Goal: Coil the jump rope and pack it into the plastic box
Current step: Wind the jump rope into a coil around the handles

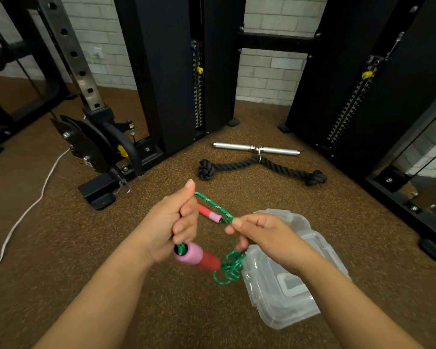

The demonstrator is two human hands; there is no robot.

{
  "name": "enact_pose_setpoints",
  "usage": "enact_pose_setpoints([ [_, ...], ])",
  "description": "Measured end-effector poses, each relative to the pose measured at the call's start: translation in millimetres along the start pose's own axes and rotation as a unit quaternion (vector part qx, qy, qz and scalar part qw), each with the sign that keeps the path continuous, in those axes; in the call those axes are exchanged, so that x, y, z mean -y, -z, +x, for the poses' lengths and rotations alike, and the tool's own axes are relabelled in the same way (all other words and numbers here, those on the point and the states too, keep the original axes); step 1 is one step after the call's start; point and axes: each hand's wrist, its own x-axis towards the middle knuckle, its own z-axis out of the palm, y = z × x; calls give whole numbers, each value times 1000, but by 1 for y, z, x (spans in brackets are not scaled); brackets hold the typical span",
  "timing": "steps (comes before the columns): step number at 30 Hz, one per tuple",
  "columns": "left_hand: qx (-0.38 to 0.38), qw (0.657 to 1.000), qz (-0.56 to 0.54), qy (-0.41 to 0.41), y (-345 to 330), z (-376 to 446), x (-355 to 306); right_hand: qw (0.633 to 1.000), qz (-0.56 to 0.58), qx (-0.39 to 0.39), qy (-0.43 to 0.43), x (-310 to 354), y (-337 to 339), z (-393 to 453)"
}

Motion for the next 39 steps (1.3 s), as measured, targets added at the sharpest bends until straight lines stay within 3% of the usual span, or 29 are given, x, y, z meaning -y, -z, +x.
enact_pose_setpoints([
  [3, -17, 1000, -11, -2, -1, 1, 1, 999, 13, -46, 7, -5, 0, 4],
  [8, -19, 997, -79, -5, -3, 1, -1, 999, 19, -33, 23, -10, 2, 7],
  [12, -50, 993, -106, -10, -8, 2, -4, 989, -94, -113, 13, -17, -4, 9],
  [14, -72, 991, -108, -26, -11, 2, -5, 980, -174, -93, 28, -21, -8, 8],
  [17, -54, 989, -131, -34, -9, 4, -4, 930, -354, -41, 87, -22, -18, 3],
  [20, -50, 989, -139, -21, -5, 6, 1, 891, -423, -7, 163, -13, -29, -2],
  [22, -53, 995, -87, 0, -4, 7, 6, 897, -398, 11, 193, -5, -34, -5],
  [24, -53, 997, 40, 30, -6, 7, 12, 911, -356, 17, 207, 4, -34, -7],
  [27, -13, 963, 261, 71, -7, 1, 18, 947, -251, -4, 202, 18, -27, -7],
  [30, 54, 931, 341, 122, -12, -3, 16, 962, -190, -43, 193, 25, -14, -7],
  [32, 92, 936, 316, 125, -15, -2, 15, 962, -187, -78, 182, 22, -6, -4],
  [35, 145, 964, 187, 119, -22, 1, 11, 976, -109, -112, 151, 11, -4, 4],
  [39, 180, 977, 0, 111, -29, 2, 10, 995, 53, -23, 81, -2, -14, 5],
])
